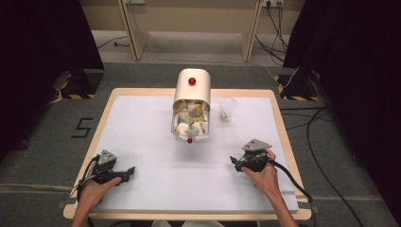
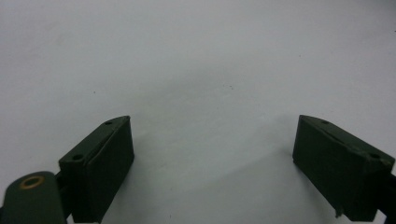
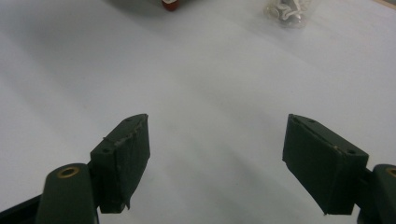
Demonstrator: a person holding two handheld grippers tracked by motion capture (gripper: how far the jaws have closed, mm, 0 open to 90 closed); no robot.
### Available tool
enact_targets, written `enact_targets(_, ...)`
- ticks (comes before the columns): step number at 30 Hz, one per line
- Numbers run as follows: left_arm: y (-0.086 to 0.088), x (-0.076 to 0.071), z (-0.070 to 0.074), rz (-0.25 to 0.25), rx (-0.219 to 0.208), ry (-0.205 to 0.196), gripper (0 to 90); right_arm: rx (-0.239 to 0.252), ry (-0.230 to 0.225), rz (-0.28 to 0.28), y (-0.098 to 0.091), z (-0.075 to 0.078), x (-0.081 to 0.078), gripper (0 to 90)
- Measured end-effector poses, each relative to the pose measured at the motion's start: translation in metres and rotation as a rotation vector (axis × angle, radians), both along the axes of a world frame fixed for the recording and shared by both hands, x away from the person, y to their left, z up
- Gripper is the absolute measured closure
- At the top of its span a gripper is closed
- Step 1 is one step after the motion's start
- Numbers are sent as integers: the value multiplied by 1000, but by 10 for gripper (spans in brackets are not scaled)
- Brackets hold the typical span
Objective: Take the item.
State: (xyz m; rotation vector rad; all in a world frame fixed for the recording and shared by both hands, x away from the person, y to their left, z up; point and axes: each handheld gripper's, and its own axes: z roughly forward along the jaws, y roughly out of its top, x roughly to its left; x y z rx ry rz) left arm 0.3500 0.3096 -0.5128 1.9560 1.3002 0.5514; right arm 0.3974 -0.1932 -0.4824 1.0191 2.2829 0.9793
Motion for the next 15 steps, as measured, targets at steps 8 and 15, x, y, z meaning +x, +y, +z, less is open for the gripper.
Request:
enact_targets(8, 0, 0, 0, 0, 1, 0, 115, -1, 11, 11, 1, -2, -10, 232)
enact_targets(15, 0, 0, 0, 0, 2, -1, 115, -2, 14, 14, 1, -2, -18, 228)
